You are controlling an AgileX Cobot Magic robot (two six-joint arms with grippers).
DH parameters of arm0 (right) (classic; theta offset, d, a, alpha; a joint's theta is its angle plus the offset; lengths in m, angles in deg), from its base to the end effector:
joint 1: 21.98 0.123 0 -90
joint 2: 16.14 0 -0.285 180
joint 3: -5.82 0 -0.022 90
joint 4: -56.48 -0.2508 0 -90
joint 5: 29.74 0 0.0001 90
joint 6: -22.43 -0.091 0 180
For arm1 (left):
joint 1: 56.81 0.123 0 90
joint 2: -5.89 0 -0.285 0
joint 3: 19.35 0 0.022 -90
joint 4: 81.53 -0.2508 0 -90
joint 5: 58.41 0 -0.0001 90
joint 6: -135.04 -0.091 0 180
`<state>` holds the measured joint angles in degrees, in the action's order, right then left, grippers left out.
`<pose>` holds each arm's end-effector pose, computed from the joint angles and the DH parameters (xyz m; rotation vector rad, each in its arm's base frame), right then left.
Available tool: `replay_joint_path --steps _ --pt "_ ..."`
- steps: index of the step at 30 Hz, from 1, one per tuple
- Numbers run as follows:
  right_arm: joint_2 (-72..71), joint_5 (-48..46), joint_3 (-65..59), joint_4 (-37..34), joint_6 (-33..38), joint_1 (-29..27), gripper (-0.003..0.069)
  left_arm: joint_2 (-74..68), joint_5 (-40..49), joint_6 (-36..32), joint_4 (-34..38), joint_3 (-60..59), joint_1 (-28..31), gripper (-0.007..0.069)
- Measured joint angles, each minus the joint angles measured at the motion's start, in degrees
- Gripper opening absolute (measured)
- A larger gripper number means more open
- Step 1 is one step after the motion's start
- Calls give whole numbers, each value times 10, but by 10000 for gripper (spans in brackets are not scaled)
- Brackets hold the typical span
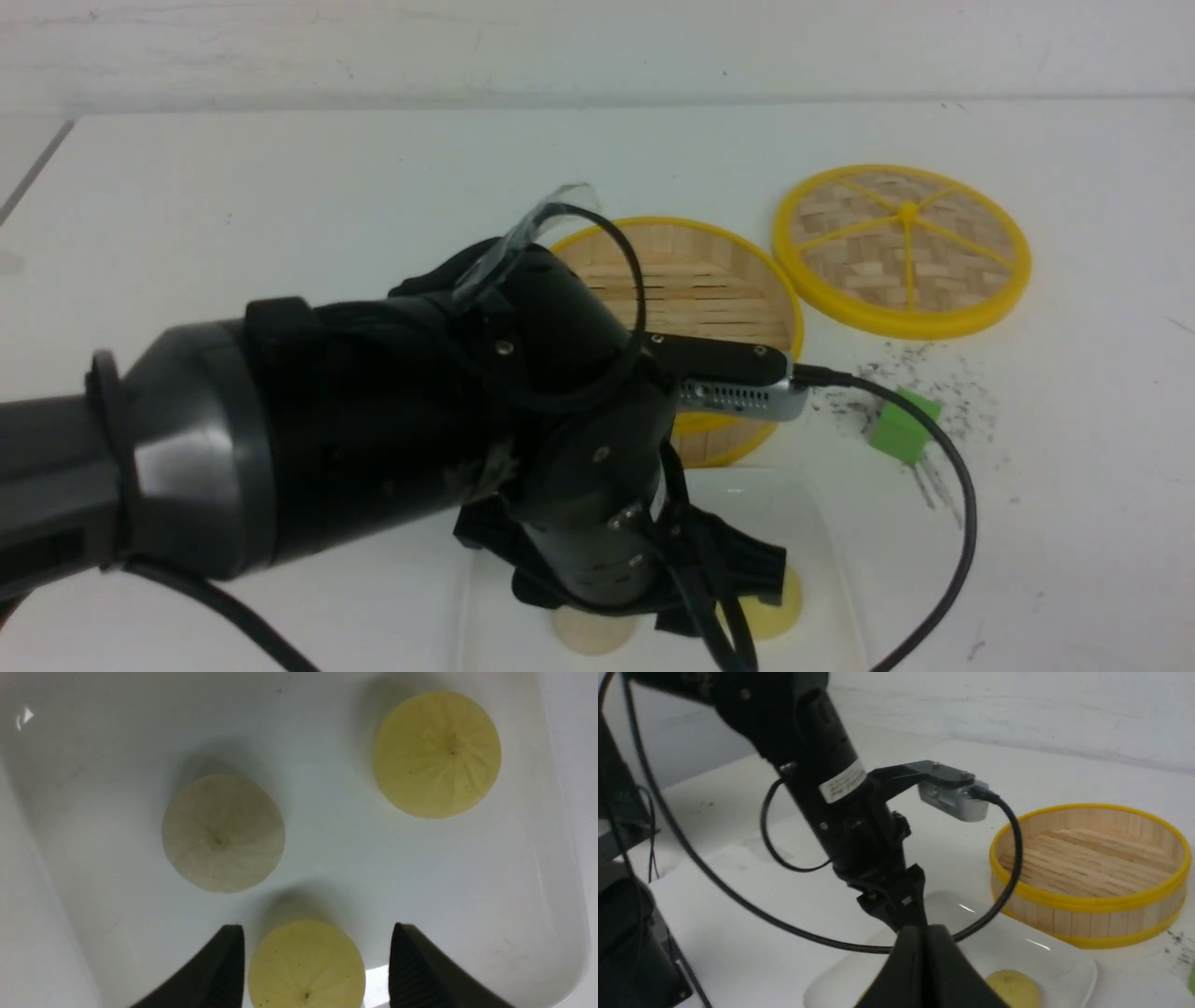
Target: Put the steamed buns into the plate on the white tablecloth.
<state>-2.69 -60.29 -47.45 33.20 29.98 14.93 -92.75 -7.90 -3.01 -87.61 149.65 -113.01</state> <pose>0.0156 0.0346 0.3005 -0.5151 1.6476 0.8179 0.1827 -0.2596 0.2559 0.4257 2.7986 -0.2872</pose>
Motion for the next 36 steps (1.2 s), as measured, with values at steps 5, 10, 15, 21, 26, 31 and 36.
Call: replay_joint_path --steps 5,10,15,21,26,31,36 --pt "0 28 -26 97 -86 0 -1 0 0 5 0 0 0 409" --pt "0 33 -30 135 -117 0 0 0 0 24 -1 0 0 386" --pt "0 33 -30 138 -122 0 2 0 0 26 -11 0 0 344" --pt "0 33 -30 138 -123 0 6 0 3 28 -19 0 0 211" --pt "0 33 -30 138 -123 0 12 0 18 28 -19 0 0 36" --pt "-4 33 -39 141 -124 0 13 4 35 28 -29 0 0 2" --pt "-7 33 -79 193 -124 -48 18 35 56 28 -63 0 0 2"
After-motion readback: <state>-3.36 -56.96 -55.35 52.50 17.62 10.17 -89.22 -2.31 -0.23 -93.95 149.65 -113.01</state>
